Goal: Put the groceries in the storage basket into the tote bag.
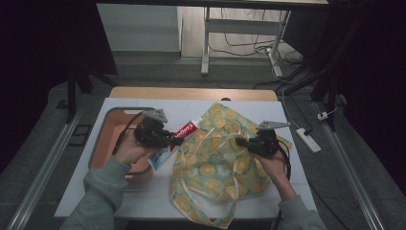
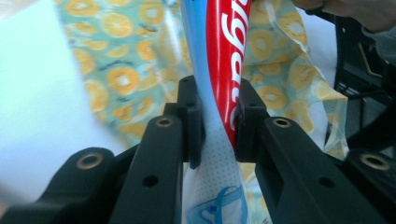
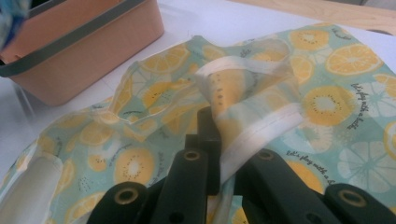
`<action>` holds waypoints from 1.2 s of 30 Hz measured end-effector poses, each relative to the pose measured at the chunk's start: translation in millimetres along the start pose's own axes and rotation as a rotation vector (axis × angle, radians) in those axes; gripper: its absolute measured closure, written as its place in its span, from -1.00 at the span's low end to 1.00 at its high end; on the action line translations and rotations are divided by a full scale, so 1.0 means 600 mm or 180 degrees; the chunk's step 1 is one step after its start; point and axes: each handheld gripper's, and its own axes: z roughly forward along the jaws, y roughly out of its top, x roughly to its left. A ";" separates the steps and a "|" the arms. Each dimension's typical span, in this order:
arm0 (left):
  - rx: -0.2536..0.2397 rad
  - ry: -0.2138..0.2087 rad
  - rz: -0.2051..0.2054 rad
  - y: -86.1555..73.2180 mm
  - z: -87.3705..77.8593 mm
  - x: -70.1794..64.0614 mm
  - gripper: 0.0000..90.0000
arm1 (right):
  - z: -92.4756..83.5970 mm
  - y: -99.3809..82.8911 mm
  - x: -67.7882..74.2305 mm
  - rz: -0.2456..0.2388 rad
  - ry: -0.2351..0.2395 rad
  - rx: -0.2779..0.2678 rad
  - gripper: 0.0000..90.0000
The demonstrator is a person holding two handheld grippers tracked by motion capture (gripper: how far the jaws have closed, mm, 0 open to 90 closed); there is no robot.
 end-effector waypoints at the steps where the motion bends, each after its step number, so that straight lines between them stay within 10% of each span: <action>1: 0.0034 -0.0023 0.0032 0.005 0.008 -0.003 0.70 | -0.001 0.001 0.000 -0.0004 0.0000 -0.0006 0.98; 20: 0.0606 -0.0189 0.0699 0.043 0.141 -0.078 0.70 | -0.014 0.011 0.006 0.0034 0.0076 -0.0145 0.98; 36: 0.0926 -0.0102 0.0746 0.032 0.193 -0.070 0.69 | -0.028 0.013 0.003 0.0135 0.0157 -0.0292 0.98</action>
